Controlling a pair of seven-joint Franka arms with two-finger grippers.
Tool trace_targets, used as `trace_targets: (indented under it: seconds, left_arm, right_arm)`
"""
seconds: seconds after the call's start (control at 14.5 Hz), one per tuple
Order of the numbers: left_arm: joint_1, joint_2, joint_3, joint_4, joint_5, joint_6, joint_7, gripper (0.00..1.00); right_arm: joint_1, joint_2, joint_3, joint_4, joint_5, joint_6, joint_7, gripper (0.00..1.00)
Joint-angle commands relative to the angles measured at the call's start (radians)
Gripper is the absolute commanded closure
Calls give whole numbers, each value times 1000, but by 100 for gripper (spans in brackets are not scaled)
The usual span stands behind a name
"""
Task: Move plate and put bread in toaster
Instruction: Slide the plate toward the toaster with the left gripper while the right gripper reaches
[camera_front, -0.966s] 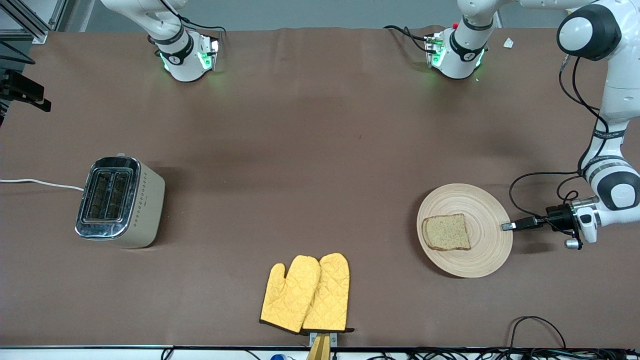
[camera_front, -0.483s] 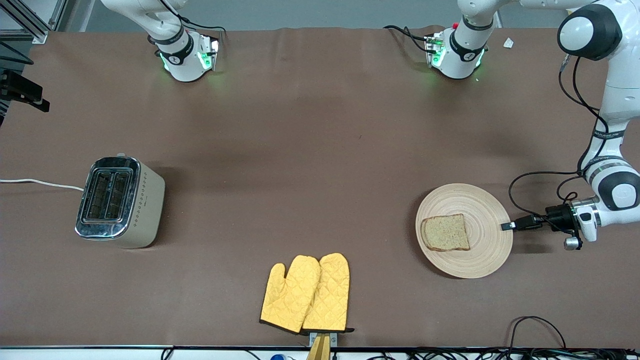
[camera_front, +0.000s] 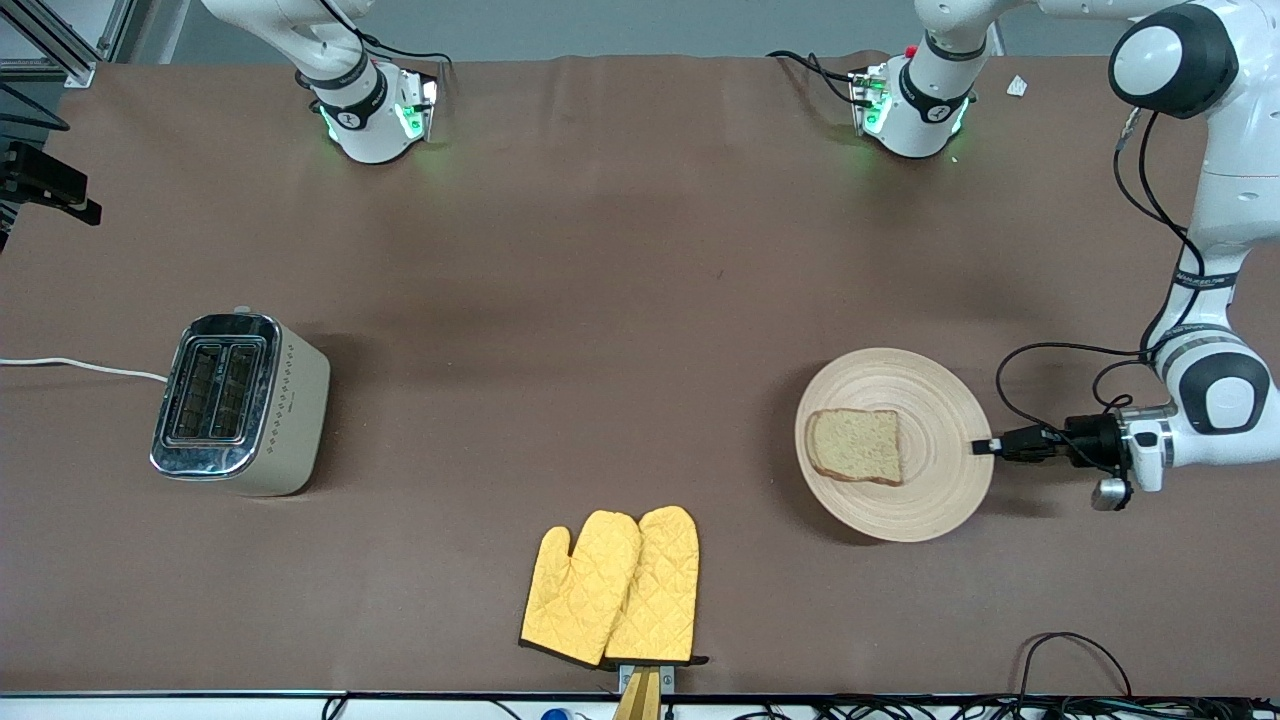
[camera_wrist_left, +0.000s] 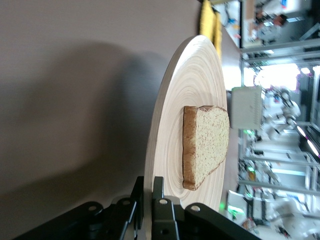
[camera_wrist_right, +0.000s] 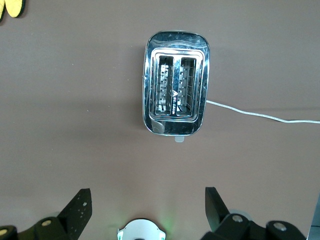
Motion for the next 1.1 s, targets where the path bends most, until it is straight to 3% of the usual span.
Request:
trace_targets:
  seconds: [0.0, 0.21, 0.69, 0.83, 1.03]
  left_arm:
    - [-29, -1, -64, 12, 10, -45, -6, 99]
    - [-151, -4, -74, 13, -6, -9, -15, 99]
    - [-400, -9, -121, -73, -181, 269, -43, 99]
    - [-464, -7, -121, -83, -201, 353, -58, 99]
    - [-546, -1, -121, -105, -298, 467, -66, 99]
  right_arm:
    - [-22, -8, 3, -11, 0, 4, -9, 0]
    - [-7, 0, 8, -12, -12, 9, -9, 0]
    - [103, 62, 11, -123, 3, 133, 21, 0]
    - [149, 101, 11, -137, 40, 171, 120, 0]
    - [188, 124, 11, -256, 116, 359, 214, 0]
